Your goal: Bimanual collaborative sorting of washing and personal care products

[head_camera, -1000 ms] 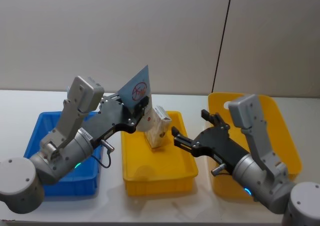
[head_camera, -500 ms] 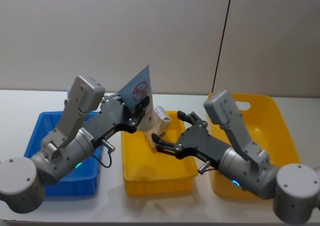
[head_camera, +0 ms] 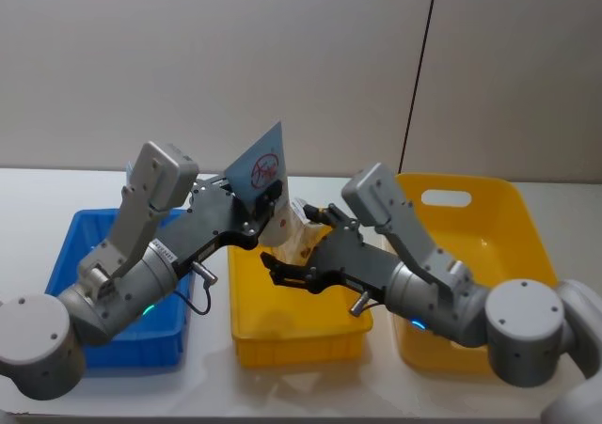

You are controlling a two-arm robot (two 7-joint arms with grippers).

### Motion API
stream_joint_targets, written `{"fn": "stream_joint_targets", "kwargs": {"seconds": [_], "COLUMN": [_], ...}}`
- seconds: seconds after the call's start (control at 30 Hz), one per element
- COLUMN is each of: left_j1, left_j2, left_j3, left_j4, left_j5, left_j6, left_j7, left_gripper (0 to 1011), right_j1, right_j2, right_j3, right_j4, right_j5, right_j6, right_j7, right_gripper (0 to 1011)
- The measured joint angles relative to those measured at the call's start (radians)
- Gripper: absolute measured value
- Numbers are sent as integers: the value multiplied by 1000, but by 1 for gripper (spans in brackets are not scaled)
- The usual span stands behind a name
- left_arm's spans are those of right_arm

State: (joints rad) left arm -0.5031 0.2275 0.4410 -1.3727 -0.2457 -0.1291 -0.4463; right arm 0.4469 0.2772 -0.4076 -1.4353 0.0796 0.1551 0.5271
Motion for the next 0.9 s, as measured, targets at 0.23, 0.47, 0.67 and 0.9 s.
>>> {"fn": "stream_joint_targets", "kwargs": {"seconds": [0.23, 0.47, 0.67, 0.9], "left_j1": [0, 0, 0, 0], "left_j2": [0, 0, 0, 0], "left_j3": [0, 0, 0, 0], "left_j4": [0, 0, 0, 0], "left_j5": [0, 0, 0, 0], "left_j6": [0, 0, 0, 0], "left_j7": [0, 0, 0, 0], "left_gripper": [262, 262, 262, 262], "right_j1": [46, 86, 110, 130], "right_j2": [-12, -28, -42, -53], "right_j3": [-32, -57, -68, -76], "right_j4": [56, 106, 139, 164], "right_j5": [-19, -35, -43, -44], "right_j6": [-23, -43, -52, -62], "right_j7": [8, 3, -14, -26], "right_gripper": [1004, 1004, 1004, 1004]}}
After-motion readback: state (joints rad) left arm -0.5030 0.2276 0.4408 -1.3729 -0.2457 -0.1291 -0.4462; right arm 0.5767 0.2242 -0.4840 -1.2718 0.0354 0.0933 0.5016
